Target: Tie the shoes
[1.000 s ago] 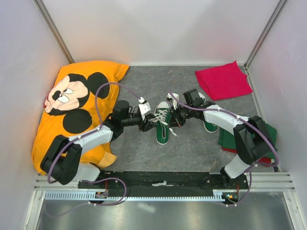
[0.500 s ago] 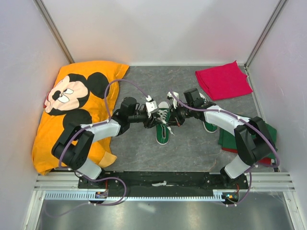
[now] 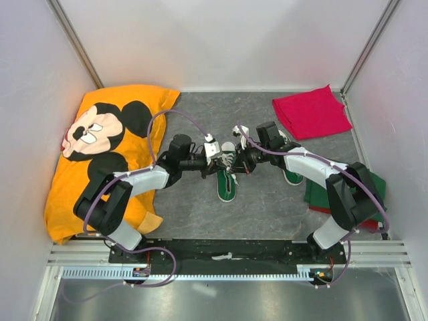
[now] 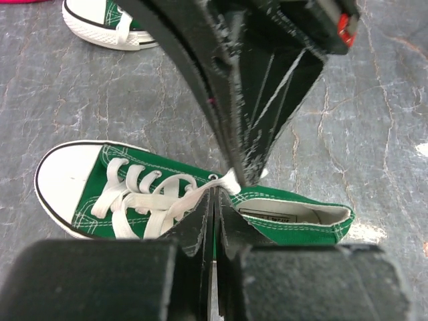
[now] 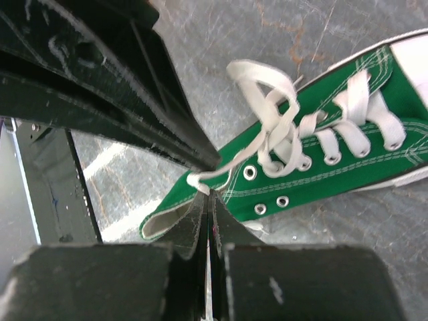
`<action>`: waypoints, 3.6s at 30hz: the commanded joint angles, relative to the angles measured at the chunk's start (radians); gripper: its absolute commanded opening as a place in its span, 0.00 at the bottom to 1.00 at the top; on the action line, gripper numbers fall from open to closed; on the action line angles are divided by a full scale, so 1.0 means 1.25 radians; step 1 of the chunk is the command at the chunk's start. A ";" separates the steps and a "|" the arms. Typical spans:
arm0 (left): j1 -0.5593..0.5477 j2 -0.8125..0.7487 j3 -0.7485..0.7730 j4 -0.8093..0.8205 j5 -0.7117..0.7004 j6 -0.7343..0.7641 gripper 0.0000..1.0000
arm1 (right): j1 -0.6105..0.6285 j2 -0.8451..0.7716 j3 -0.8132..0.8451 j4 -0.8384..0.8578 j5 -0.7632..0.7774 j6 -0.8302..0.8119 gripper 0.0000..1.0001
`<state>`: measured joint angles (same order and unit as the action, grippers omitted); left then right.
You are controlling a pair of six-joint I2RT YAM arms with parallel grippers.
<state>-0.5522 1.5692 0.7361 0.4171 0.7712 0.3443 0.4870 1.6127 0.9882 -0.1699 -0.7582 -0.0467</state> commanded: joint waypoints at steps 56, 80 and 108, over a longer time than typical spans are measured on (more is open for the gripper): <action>0.065 0.057 0.118 -0.142 0.230 -0.017 0.02 | 0.003 -0.019 -0.015 0.038 -0.046 -0.150 0.52; 0.086 0.134 0.281 -0.466 0.346 0.318 0.02 | 0.042 0.057 0.147 -0.162 -0.105 -0.624 0.47; 0.086 0.183 0.372 -0.690 0.375 0.534 0.02 | 0.049 0.083 0.221 -0.253 -0.104 -0.800 0.52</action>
<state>-0.4389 1.7870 1.1591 -0.3920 1.2167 0.9195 0.5449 1.7016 1.1957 -0.4828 -0.8337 -0.9936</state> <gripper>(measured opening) 0.022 0.520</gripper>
